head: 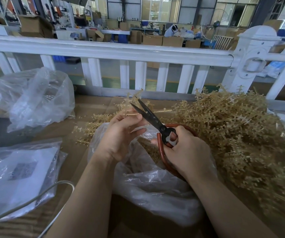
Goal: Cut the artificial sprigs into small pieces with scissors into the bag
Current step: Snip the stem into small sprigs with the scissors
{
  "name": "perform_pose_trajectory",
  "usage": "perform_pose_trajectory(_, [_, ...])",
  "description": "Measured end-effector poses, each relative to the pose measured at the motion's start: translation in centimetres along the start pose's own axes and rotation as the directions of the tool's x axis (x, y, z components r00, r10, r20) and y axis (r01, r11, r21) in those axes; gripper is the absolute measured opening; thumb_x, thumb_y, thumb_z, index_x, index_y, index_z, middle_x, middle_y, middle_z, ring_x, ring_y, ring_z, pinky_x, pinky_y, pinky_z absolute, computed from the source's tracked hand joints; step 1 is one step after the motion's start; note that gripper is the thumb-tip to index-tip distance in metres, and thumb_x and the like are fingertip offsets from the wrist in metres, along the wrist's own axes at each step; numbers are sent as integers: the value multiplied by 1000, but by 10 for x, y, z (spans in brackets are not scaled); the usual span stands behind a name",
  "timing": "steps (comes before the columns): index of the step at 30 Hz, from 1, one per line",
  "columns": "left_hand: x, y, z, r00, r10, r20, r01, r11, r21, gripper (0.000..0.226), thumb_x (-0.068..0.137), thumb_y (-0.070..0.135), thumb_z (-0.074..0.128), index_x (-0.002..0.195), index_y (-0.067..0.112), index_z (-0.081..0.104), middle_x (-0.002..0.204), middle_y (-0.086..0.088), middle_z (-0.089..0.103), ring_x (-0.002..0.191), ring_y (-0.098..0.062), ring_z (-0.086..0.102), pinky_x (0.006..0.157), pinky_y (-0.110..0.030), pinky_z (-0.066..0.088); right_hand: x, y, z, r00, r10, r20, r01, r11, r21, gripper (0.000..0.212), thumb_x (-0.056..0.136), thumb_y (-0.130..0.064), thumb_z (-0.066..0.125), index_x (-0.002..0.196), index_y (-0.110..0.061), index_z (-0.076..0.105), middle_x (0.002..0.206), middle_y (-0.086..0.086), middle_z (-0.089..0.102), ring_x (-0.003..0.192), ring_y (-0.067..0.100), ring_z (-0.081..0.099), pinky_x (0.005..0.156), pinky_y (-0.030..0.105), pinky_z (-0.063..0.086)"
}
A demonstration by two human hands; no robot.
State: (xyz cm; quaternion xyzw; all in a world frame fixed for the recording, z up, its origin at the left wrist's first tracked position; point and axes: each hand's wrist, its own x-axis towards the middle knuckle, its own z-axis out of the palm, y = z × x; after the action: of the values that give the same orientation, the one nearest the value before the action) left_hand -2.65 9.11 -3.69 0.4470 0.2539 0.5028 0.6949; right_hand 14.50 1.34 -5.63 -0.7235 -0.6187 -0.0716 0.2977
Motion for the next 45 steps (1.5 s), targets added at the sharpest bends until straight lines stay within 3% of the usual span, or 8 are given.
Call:
perform_pose_trajectory(4, [-2,4,-3,999,33,13,-32,999,-12,16,84,27,71,97,17,68,94,3,73,85,-11,67,80,-26,55,0,1,1,1000,-23,-14,23,1000,3,59,79,-89,44,76,-30,40,65,-14,55,59,10,59,57,31,52])
perform_pose_trajectory(11, [-2,2,-1,997,38,-62,-41,998,-45,15,77,28,69,86,18,77,88,-2,76,74,-10,70,68,-23,58,1,11,10,991,-87,-105,95,993,75,65,78,-96,35,74,-32,44,58,-21,52,52,0,54,47,22,46])
perform_pose_trajectory(20, [-2,2,2,995,94,-17,-93,995,30,5,81,17,68,82,14,72,70,-2,68,63,-10,64,64,-21,56,0,13,12,994,-85,-63,95,981,170,45,80,-90,42,89,-46,42,63,-30,49,57,-12,48,49,8,36])
perform_pose_trajectory(29, [-2,-2,6,990,130,-56,-115,971,212,9,88,-1,65,90,7,69,75,-6,73,64,-13,69,63,-24,59,1,12,10,999,-36,25,32,990,134,63,75,-94,38,99,-38,56,71,-26,57,66,1,59,57,25,52])
perform_pose_trajectory(33, [-3,-2,6,988,133,-75,-115,973,200,9,94,5,60,100,0,64,80,-6,74,67,-15,71,60,-25,58,1,12,10,999,-30,35,25,991,128,60,74,-95,39,96,-41,53,70,-29,55,61,-4,52,53,17,43])
perform_pose_trajectory(37, [-3,-2,6,983,165,-82,-140,959,248,11,96,10,59,93,6,69,82,-7,75,70,-15,71,62,-26,57,1,12,8,999,-32,33,27,991,128,58,76,-94,40,96,-42,53,68,-32,51,58,-10,45,51,11,35])
perform_pose_trajectory(43, [2,-2,6,934,255,-251,-182,942,282,30,99,20,60,72,25,71,85,-2,76,78,-15,72,63,-21,54,0,8,5,995,-84,47,79,991,104,61,74,-94,40,103,-44,57,69,-35,45,57,-13,41,53,5,26])
perform_pose_trajectory(45, [4,-3,4,923,259,-286,-178,943,281,19,99,19,61,82,20,71,84,-1,76,76,-14,72,61,-21,53,0,8,5,994,-92,61,86,991,101,62,74,-95,38,103,-43,57,71,-33,46,58,-8,45,53,6,27])
